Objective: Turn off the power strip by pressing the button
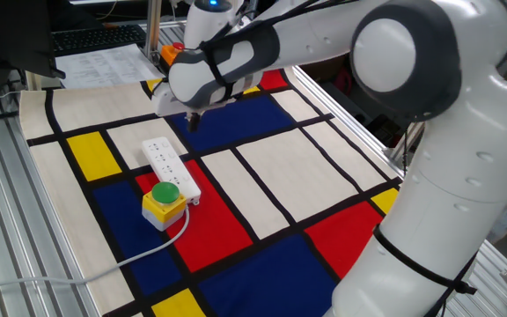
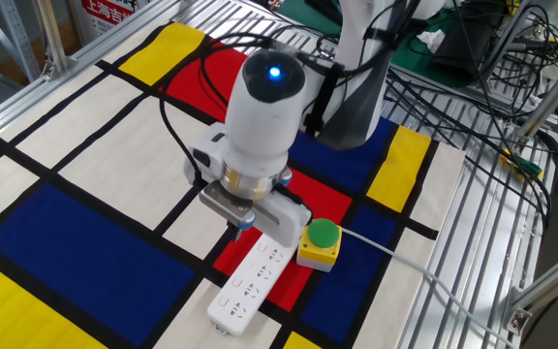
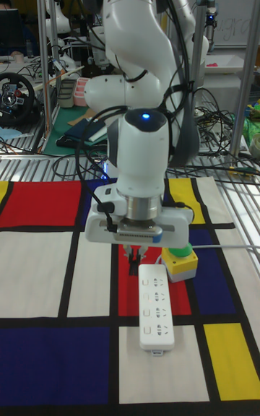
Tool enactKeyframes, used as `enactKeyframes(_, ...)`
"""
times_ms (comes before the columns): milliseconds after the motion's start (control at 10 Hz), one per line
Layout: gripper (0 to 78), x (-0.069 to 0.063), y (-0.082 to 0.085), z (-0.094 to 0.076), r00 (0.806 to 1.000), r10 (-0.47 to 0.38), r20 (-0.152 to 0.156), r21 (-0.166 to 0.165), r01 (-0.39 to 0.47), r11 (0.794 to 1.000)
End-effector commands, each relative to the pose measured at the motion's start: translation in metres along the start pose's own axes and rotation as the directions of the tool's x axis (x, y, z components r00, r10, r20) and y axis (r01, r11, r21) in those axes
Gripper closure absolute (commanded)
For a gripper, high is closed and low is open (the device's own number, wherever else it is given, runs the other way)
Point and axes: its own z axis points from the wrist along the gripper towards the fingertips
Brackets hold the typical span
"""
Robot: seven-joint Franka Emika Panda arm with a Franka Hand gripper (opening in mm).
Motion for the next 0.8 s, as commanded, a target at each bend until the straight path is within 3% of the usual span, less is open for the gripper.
enactKeyframes(100,77.6,0.002,0.004,0.012,1.000,0.003,0.007,-0.003,-0.003,1.000)
enactKeyframes(400,77.6,0.010,0.009,0.037,0.999,0.007,0.033,-0.003,-0.007,1.000)
enactKeyframes(800,77.6,0.013,0.009,0.050,0.998,0.026,0.054,-0.007,-0.026,1.000)
